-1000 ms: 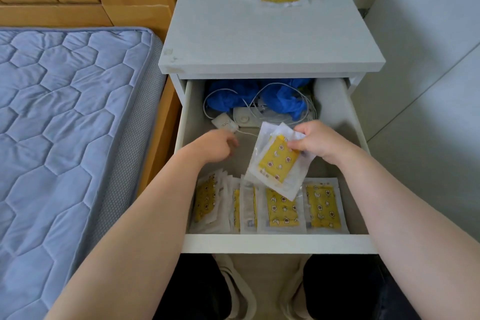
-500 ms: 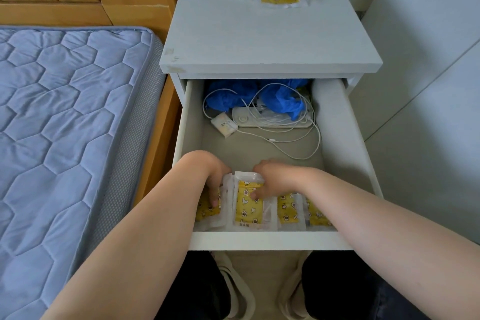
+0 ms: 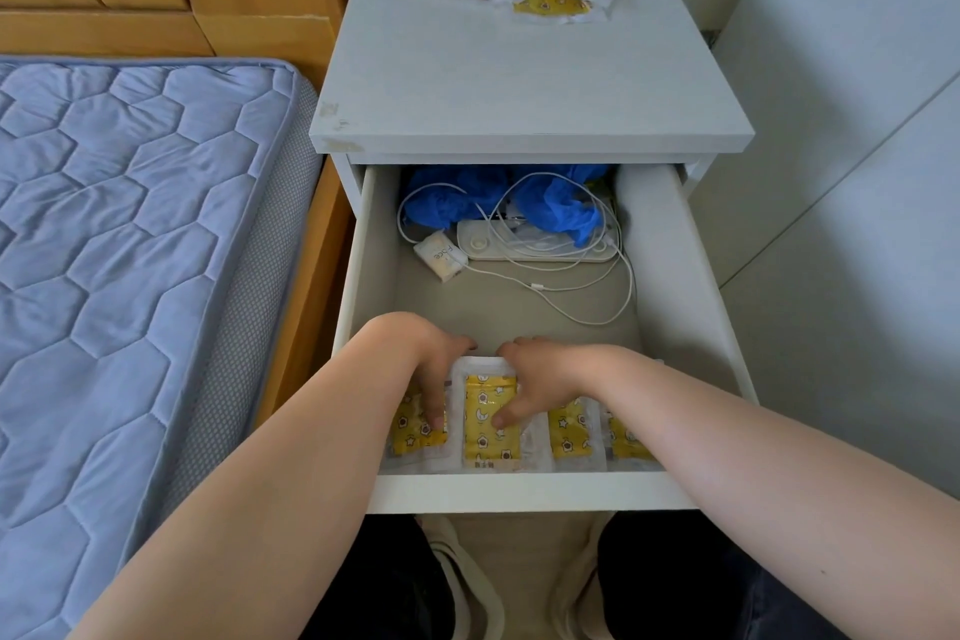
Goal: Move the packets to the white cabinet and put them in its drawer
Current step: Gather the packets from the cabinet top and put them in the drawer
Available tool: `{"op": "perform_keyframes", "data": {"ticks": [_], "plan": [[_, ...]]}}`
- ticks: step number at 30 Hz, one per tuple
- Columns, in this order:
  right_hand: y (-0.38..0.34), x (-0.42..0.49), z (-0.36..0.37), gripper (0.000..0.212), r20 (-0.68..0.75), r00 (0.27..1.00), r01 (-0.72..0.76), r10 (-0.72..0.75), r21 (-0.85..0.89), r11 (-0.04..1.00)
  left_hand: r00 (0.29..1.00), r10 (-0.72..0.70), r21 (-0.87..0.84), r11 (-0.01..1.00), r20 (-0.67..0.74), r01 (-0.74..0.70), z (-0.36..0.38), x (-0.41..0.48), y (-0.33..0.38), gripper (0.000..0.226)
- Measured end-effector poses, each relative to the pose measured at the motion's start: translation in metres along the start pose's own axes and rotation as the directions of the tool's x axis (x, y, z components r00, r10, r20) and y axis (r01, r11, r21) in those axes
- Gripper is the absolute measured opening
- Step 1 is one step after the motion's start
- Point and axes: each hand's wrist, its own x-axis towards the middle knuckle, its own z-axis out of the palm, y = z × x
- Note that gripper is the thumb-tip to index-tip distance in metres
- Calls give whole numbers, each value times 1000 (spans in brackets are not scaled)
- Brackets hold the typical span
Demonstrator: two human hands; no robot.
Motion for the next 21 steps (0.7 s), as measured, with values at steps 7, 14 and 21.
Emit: {"op": "perform_keyframes", "data": {"ticks": [7, 14, 21], "plan": [[2, 2, 3, 79, 46, 999, 10, -9, -23, 1000, 988, 97, -48, 995, 122, -92, -2, -1, 8, 67], [8, -4, -7, 87, -73, 997, -10, 21, 146, 989, 996, 15, -17, 1000, -88, -17, -4, -1, 2, 113], [18, -16, -13, 74, -168, 979, -63, 114, 284, 957, 978, -28, 33, 999, -205, 35, -6, -14, 8, 104]]}}
